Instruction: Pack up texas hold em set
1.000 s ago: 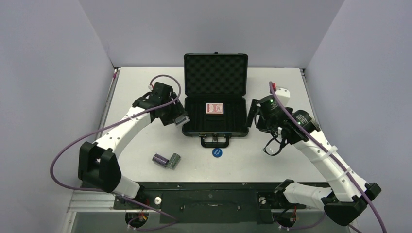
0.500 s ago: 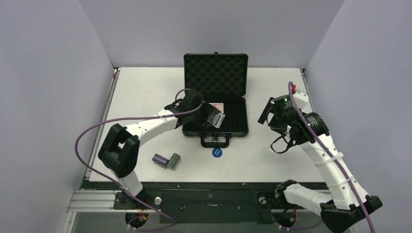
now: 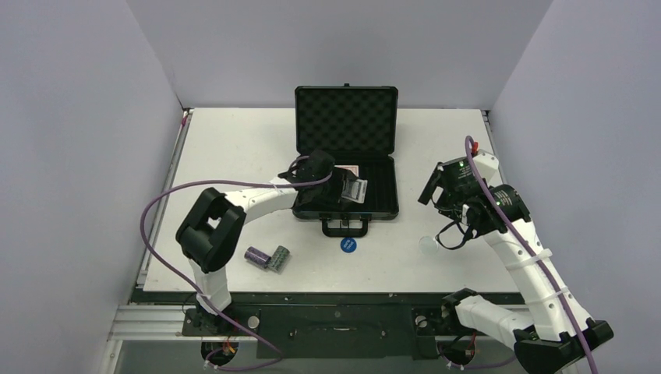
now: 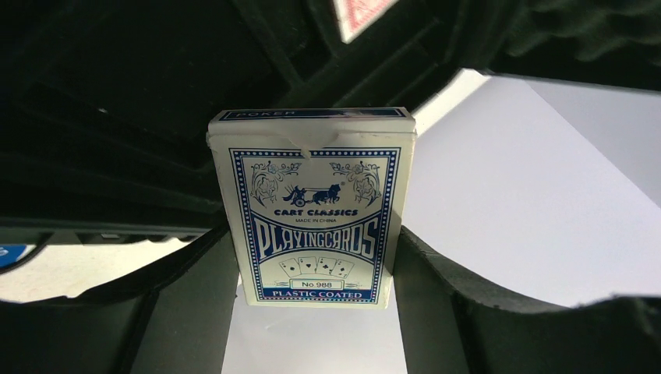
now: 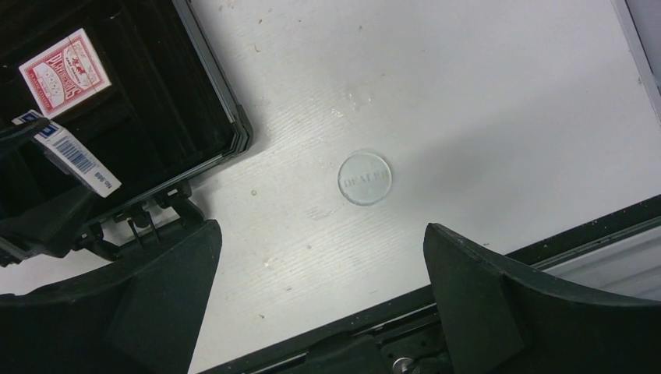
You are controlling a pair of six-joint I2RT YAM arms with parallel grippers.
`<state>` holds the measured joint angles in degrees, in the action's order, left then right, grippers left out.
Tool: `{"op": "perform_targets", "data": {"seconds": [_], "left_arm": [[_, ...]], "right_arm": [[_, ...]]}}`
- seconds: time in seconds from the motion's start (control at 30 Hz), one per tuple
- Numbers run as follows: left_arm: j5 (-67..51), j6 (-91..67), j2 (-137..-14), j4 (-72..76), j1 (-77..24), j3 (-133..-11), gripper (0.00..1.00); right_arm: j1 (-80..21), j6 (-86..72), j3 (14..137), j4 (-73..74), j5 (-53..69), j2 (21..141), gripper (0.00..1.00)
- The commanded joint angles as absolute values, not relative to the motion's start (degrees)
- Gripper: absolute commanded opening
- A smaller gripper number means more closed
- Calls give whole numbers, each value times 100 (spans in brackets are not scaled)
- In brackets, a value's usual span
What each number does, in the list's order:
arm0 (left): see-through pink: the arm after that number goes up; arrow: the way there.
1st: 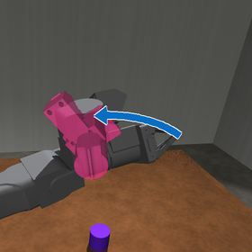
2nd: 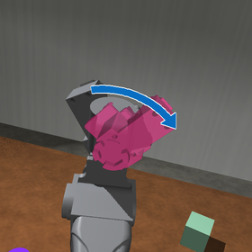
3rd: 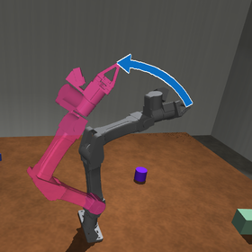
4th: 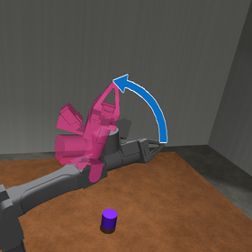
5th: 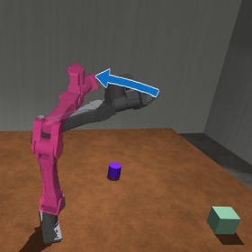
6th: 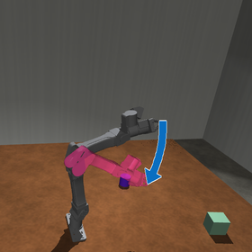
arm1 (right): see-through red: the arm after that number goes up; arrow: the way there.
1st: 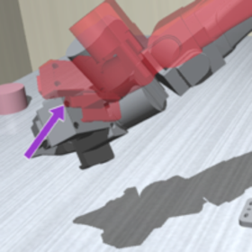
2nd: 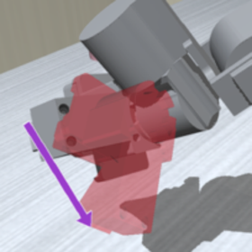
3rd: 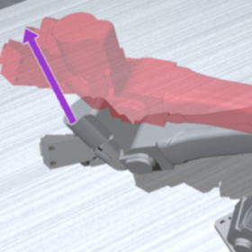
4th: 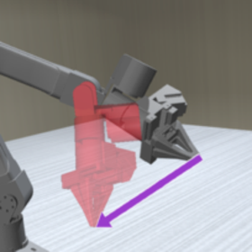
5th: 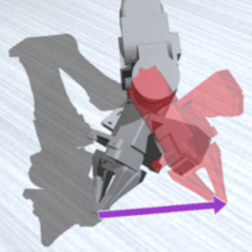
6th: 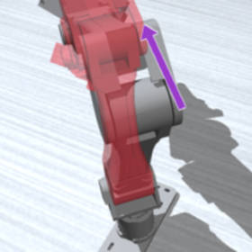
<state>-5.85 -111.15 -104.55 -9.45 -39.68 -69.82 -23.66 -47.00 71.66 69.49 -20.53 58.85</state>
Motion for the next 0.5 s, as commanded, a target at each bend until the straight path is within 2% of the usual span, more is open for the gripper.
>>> {"op": "perform_targets", "data": {"seconds": [0.0, 0.2, 0.47], "left_arm": [[-551, -11568, -10714, -926, -4044, -7271, 0], [-374, -12033, -10663, -738, -4080, -6770, 2], [-220, -12210, -10688, -812, -4078, -6675, 4]], "right_arm": [[-2321, -4559, 7262, 6936, -2027, 5852, 97], [-2312, -4504, 7198, 6938, -1921, 5861, 96], [-2286, -4390, 7223, 6932, -1931, 5922, 96]]}}
